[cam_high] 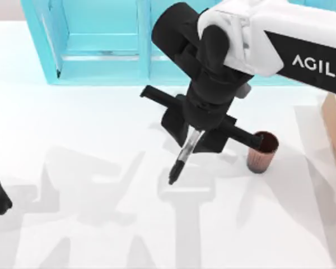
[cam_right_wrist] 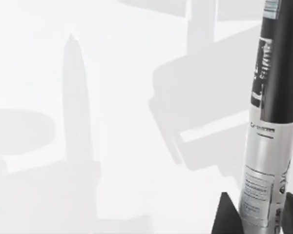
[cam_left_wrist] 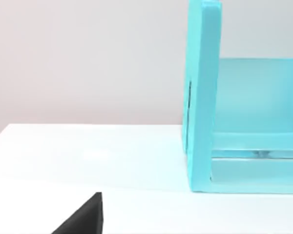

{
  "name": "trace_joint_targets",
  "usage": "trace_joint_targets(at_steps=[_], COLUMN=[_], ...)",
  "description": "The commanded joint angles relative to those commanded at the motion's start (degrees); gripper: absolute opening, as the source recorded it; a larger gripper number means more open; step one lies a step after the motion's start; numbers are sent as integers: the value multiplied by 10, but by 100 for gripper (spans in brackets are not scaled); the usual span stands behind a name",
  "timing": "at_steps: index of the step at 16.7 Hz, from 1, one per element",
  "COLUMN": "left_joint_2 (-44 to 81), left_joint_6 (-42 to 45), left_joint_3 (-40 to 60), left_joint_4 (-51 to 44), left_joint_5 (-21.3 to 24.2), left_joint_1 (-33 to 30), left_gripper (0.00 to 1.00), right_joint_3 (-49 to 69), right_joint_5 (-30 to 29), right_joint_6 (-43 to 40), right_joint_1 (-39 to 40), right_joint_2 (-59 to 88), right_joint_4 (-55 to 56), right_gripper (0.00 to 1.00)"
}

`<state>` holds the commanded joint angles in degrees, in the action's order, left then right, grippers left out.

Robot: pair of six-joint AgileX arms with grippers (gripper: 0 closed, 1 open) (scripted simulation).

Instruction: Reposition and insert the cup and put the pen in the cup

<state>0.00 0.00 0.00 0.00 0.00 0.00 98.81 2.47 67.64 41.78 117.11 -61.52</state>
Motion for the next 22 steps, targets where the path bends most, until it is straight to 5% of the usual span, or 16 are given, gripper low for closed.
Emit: trace_joint_targets(at_steps=[7,22], left_joint_2=[0,0], left_joint_6=[0,0], left_joint_3=[0,0], left_joint_4=[0,0], left_joint_5=[0,0], left_joint_1=[0,0], left_gripper=[100,100], right_joint_3=[-57,-531], right_joint_5=[-77,-603], right_joint_6=[-62,-539], right_joint_1=[12,123], right_joint_2=[-18,-167], right_joint_4=[90,903], right_gripper=[0,0])
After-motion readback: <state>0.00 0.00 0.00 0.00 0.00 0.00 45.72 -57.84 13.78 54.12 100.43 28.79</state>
